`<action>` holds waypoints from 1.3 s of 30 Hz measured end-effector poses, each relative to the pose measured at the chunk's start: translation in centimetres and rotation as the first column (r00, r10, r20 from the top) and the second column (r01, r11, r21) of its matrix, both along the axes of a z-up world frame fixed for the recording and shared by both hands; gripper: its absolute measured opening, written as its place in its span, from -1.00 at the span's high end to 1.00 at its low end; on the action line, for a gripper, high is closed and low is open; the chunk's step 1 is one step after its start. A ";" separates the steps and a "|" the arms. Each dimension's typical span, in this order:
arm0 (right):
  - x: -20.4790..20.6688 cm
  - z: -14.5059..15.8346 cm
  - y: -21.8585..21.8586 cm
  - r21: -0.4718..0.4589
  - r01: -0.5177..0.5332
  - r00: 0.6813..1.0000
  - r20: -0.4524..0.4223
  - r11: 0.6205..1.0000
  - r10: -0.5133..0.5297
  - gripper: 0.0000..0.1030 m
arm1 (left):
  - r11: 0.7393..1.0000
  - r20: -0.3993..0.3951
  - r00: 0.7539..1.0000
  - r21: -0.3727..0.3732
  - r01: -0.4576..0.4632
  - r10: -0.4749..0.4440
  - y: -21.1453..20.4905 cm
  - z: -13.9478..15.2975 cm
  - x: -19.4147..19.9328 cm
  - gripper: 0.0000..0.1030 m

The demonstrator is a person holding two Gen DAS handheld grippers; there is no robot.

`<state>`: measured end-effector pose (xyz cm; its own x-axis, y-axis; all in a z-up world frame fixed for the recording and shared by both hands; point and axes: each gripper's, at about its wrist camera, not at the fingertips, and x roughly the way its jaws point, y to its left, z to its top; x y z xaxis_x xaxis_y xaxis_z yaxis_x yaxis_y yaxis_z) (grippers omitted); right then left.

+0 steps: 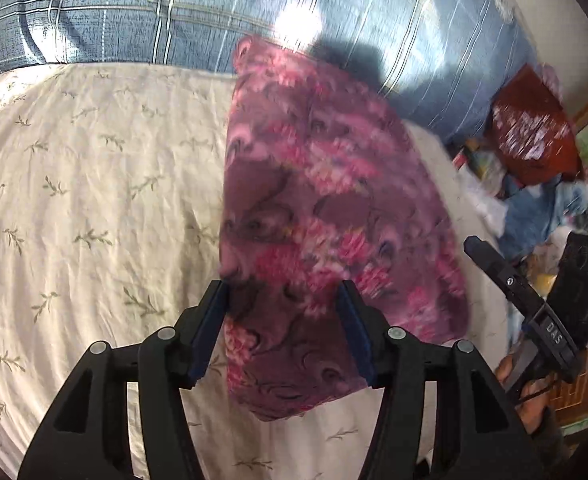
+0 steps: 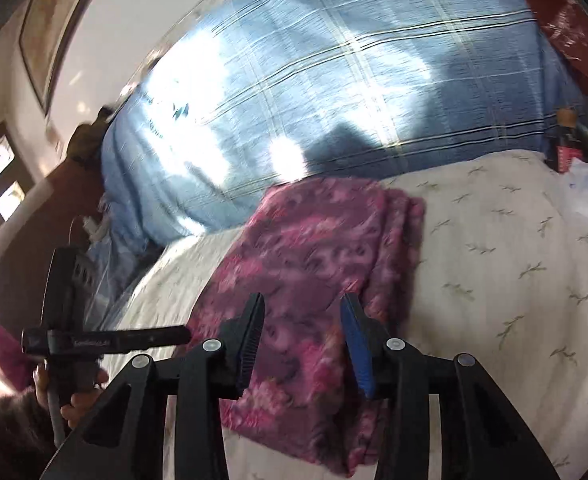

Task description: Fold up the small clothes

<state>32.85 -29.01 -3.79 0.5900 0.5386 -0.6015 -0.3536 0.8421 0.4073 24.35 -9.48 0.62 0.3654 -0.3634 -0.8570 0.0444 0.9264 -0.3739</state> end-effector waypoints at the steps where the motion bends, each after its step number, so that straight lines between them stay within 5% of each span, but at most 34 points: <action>1: 0.3 -1.7 0.6 -0.061 -0.009 0.999 -0.049 0.998 0.006 0.23 | 1.000 -0.022 1.000 0.020 0.007 -0.006 -0.4 -0.9 0.0 -0.09; 2: 0.5 -3.4 1.1 -0.122 -0.025 0.994 -0.106 0.992 0.012 0.34 | 1.000 -0.003 1.000 0.028 0.009 -0.009 -0.6 -1.3 -0.2 -0.10; 4: -0.3 -3.1 0.6 -0.099 -0.021 0.998 -0.064 0.995 0.015 0.34 | 0.998 0.006 1.000 0.055 0.025 -0.026 -0.9 -0.6 -0.4 -0.11; 8: 0.7 -1.4 -2.8 0.051 0.052 0.993 -0.109 0.997 -0.046 0.25 | 0.999 0.019 1.000 -0.037 0.012 -0.011 1.3 1.4 0.2 -0.11; 11: 3.5 -1.6 -6.4 0.152 0.201 0.969 -0.174 0.968 -0.174 -0.10 | 0.995 0.022 0.999 -0.093 -0.038 0.040 3.0 2.2 2.3 -0.17; 16: 7.9 -4.8 -6.8 0.246 0.227 0.937 -0.317 0.942 -0.143 -0.11 | 0.989 -0.066 0.996 -0.130 -0.067 0.058 3.4 0.2 6.7 -0.17; 19: 9.0 -5.5 -5.9 0.298 0.187 0.951 -0.294 0.936 -0.096 -0.16 | 0.971 -0.126 0.991 -0.229 -0.066 0.037 3.0 -1.5 8.9 -0.17; 21: 9.8 -5.2 -4.2 0.318 0.089 0.959 -0.282 0.944 0.004 -0.41 | 0.963 -0.148 0.989 -0.262 -0.065 0.026 2.5 -2.3 9.6 -0.34; 23: 10.0 -4.5 -2.4 0.275 -0.024 0.962 -0.255 0.961 0.097 -0.68 | 0.961 -0.118 0.993 -0.272 -0.049 0.017 1.8 -2.0 9.8 -0.55; 25: 10.2 -4.3 -1.1 0.190 -0.065 0.965 -0.238 0.980 0.110 -0.72 | 0.970 -0.100 0.995 -0.241 -0.033 0.009 0.9 -1.9 9.9 -0.57; 28: 10.3 -4.5 -0.3 0.149 -0.045 0.974 -0.214 0.988 0.077 -0.49 | 0.981 -0.063 0.998 -0.192 -0.033 0.021 0.0 -1.6 10.0 -0.40; 29: 10.2 -4.6 -0.2 0.139 -0.032 0.976 -0.208 0.990 0.061 -0.04 | 0.985 -0.050 0.999 -0.170 -0.029 0.021 -0.2 -1.5 10.0 -0.10; 32: 9.4 -4.6 -0.6 0.149 -0.014 0.984 -0.175 0.989 0.040 0.35 | 0.987 -0.009 1.000 -0.158 -0.011 0.009 -0.2 -0.7 9.5 0.42; 39: 5.1 -0.5 1.7 0.088 -0.044 0.995 -0.088 0.995 0.052 0.44 | 0.986 0.043 0.999 -0.166 0.009 -0.002 1.4 2.6 6.0 0.54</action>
<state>38.00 -27.32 -4.28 0.5076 0.6169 -0.6014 -0.3512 0.7856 0.5094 30.34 -8.05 3.19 0.3977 -0.5015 -0.7684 0.0681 0.8512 -0.5203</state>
